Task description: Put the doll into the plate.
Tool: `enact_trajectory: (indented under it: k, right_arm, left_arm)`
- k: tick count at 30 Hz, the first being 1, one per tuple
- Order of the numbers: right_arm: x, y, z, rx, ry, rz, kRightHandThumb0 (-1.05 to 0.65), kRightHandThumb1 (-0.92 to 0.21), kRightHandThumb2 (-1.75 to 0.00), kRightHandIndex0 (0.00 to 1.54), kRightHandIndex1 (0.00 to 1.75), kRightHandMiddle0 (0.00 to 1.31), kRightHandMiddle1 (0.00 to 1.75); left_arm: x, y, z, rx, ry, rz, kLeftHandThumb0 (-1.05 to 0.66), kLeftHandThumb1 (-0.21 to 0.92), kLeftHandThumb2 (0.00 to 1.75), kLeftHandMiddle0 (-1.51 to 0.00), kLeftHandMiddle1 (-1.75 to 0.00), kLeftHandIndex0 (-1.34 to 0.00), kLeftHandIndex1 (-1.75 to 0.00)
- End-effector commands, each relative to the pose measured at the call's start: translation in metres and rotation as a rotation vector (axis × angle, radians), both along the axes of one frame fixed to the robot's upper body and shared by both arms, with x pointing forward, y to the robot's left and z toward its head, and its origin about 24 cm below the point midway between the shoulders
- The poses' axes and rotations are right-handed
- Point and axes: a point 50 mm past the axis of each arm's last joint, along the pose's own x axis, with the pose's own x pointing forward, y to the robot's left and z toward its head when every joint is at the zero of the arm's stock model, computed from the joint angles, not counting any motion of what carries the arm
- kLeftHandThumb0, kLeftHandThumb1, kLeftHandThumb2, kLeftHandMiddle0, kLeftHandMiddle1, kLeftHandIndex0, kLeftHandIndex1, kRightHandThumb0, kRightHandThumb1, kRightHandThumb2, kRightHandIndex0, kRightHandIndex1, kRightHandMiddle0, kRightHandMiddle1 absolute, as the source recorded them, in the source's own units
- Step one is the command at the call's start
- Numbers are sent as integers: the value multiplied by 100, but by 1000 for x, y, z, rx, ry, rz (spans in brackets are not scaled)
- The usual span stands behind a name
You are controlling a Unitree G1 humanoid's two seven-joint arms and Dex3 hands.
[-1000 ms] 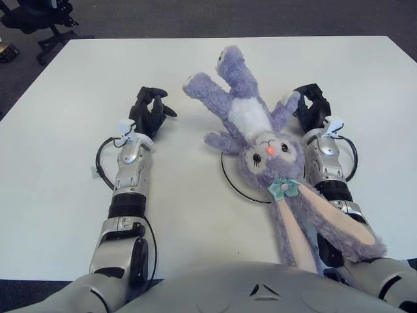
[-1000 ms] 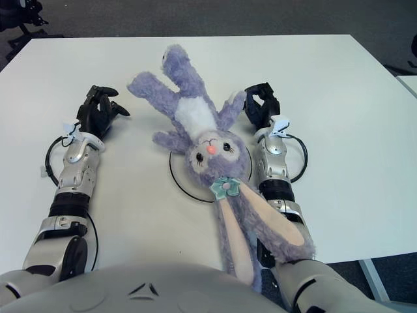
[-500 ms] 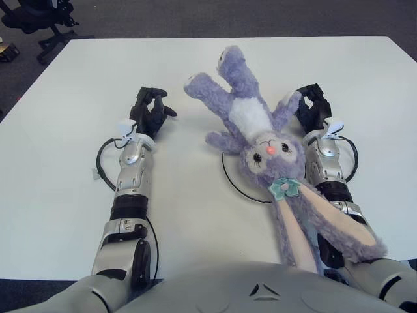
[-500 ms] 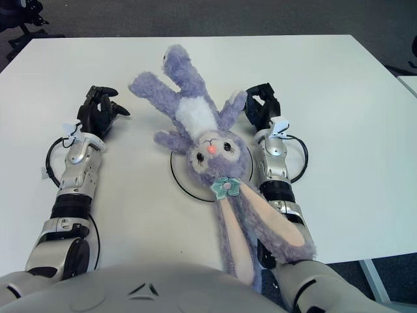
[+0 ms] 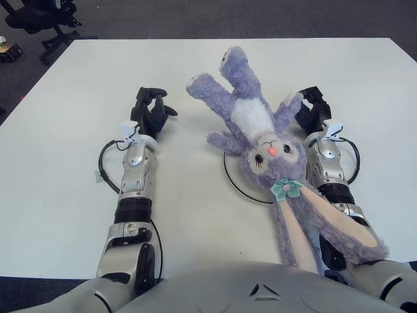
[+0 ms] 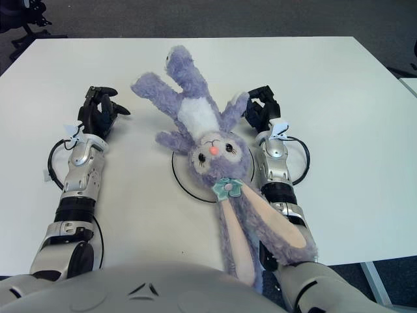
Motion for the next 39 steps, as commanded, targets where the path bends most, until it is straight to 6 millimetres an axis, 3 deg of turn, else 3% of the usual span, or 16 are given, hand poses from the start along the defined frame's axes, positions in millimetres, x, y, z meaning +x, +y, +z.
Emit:
enact_trajectory:
  k: [1,26,31,39]
  right_arm:
    - [-5,-5,-12,9,60,-18,-36,-82,-63,63,171,28,173]
    - [-9,-9,-12,-46,82,-33,-37,-78,-69,67,171,30,173]
    - [-24,-19,-12,-119,69,-30,-37,-76,-69,68,171,34,170]
    - [-26,-19,-11,-122,72,-30,-37,-75,-70,68,172,36,169]
  left_arm:
    - [-8,-1,-14,-10,54,19,-35,92,50,-63,-175,-22,-175]
    - [-10,-2,-13,-2,60,31,-35,92,51,-68,-175,-22,-175]
    - [-13,1,-10,7,58,35,-35,92,51,-68,-175,-22,-175]
    - [-13,1,-10,7,61,34,-35,92,51,-69,-175,-22,-175]
